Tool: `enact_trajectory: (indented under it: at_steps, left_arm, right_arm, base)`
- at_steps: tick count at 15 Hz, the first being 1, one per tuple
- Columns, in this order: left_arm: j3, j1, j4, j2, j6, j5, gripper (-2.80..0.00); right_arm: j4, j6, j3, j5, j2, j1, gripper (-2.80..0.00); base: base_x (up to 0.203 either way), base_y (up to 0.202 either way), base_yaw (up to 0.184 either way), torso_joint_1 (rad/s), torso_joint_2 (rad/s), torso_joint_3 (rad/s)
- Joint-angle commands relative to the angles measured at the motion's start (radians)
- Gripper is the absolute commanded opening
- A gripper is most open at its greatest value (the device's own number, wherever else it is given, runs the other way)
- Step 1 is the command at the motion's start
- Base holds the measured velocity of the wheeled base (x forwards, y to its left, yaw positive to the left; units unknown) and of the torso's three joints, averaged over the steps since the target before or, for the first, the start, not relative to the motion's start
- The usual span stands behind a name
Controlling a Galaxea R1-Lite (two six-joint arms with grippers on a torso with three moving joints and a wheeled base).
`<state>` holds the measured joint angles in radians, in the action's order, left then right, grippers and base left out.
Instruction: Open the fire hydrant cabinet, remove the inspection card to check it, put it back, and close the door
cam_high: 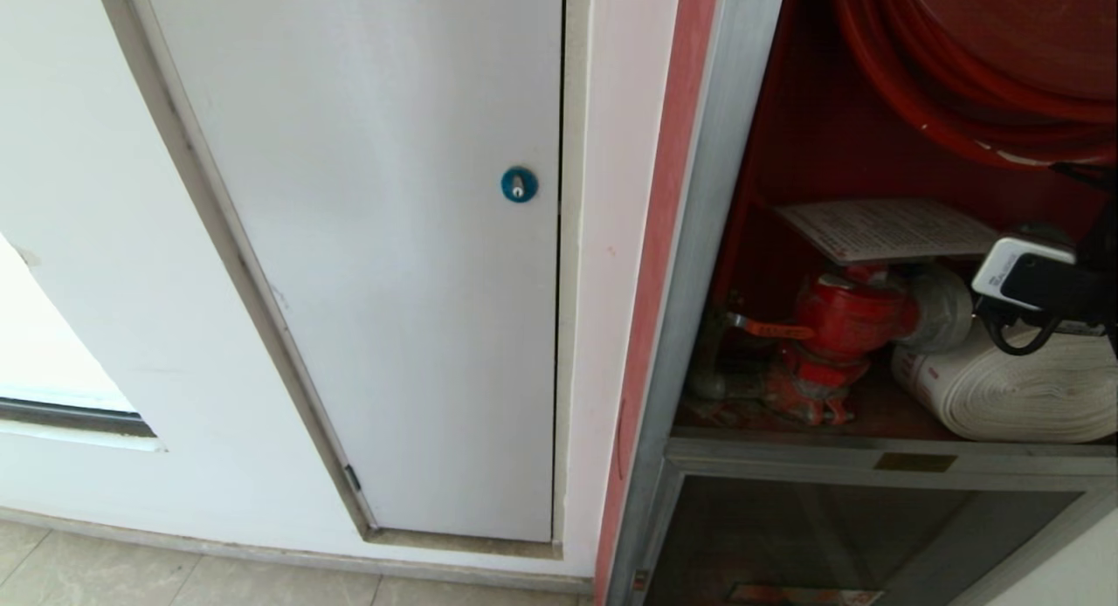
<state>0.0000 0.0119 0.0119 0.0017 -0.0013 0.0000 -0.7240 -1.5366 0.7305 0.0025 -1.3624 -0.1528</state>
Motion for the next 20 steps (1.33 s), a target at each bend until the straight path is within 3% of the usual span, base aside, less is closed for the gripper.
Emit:
enact_trajectory:
  at_steps: [1,3,4,8,13,15,20]
  left_arm:
    - [0.005,0.000,0.000,0.001,0.000,0.000,-2.80]
    - [0.005,0.000,0.000,0.001,0.000,0.000,-2.80]
    - [0.005,0.000,0.000,0.001,0.000,0.000,-2.80]
    - [0.005,0.000,0.000,0.001,0.000,0.000,-2.80]
    - [0.005,0.000,0.000,0.001,0.000,0.000,-2.80]
    - [0.005,0.000,0.000,0.001,-0.001,0.000,-2.80]
    - [0.005,0.000,0.000,0.001,0.000,0.000,-2.80]
  right_arm:
    - [0.004,-0.001,-0.020,0.013,0.062,0.001,0.00]
    - [0.070,0.046,-0.027,0.039,0.119,0.005,0.00]
    - [0.108,0.060,-0.023,0.047,0.149,0.005,-2.80]
    - [0.346,0.139,0.043,0.059,0.234,0.033,-2.80]
    - [0.884,0.201,0.271,0.063,0.254,0.128,-2.80]
    - [1.037,0.206,0.378,0.062,0.206,0.182,-2.80]
    - [1.141,0.211,0.530,0.062,0.027,0.239,-2.80]
  base:
    - [0.000,0.000,0.000,0.000,0.00,0.000]
    - [0.000,0.000,0.000,0.000,0.00,0.000]
    - [0.000,0.000,0.000,0.000,0.00,0.000]
    - [0.000,0.000,0.000,0.000,0.00,0.000]
    - [0.000,0.000,0.000,0.000,0.00,0.000]
    - [0.000,0.000,0.000,0.000,0.00,0.000]
    - [0.000,0.000,0.000,0.000,0.00,0.000]
